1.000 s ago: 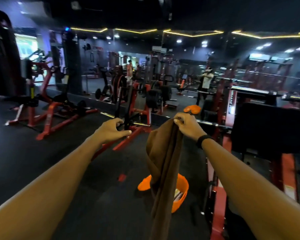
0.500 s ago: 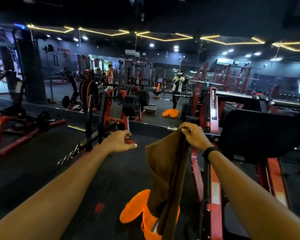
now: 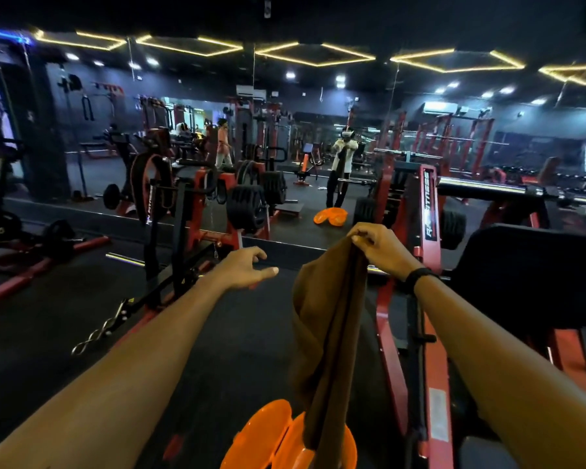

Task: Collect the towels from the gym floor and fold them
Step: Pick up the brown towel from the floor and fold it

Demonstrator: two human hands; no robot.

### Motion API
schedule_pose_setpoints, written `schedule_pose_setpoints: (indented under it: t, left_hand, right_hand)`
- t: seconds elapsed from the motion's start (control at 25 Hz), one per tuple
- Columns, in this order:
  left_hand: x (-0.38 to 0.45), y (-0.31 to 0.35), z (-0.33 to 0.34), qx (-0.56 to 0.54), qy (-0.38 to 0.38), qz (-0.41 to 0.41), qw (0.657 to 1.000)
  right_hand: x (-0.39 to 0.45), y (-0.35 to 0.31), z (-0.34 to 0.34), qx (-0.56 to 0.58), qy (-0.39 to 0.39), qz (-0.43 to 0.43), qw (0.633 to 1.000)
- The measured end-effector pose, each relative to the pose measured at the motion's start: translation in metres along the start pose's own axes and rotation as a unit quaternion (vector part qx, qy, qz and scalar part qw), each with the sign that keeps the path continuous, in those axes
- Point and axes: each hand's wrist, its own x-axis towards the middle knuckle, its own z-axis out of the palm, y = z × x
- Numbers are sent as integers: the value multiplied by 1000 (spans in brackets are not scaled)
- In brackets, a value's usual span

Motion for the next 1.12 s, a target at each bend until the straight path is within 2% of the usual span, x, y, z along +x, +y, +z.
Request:
schedule_pose_setpoints:
  t: [0.08, 0.2, 0.32, 0.4, 0.48, 0.56, 0.64, 0.72, 0.84, 1.0, 1.08, 1.12]
  left_hand:
    - [34, -4, 14, -25, -26, -20, 999]
    - [93, -2, 38, -47, -115, -49, 991]
    - [150, 4, 58, -179, -176, -83, 964]
    - [184, 9, 64, -255, -162, -72, 950]
    - [216, 15, 62, -326, -106, -40, 939]
    - [249, 24, 52, -375, -78, 18, 924]
    - [275, 40, 42, -397, -79, 89, 910]
    - [287, 59, 39, -364, -95, 147, 915]
    - [299, 71, 51, -211, -90, 247, 941]
    - [314, 51, 60, -232, -48, 227, 945]
    - [322, 30, 60, -177, -100, 217, 955]
    - [326, 18, 60, -105, -127, 207, 964]
  right_hand:
    - [23, 12, 4, 11, 6, -9, 1000]
    - [59, 36, 8, 27, 25, -11, 999]
    - [93, 59, 16, 21, 36, -1, 999]
    - [112, 72, 19, -6, 37, 5, 999]
    - [128, 88, 18, -45, 21, 25, 998]
    - [143, 111, 18, -83, -8, 71, 994]
    - [153, 130, 22, -43, -65, 131, 988]
    - [164, 134, 29, 56, -101, 174, 978]
    - [190, 132, 38, 87, -42, 133, 986]
    - [213, 135, 40, 33, -16, 103, 994]
    - [220, 137, 39, 28, 43, 87, 995]
    - [224, 138, 38, 27, 81, 79, 993]
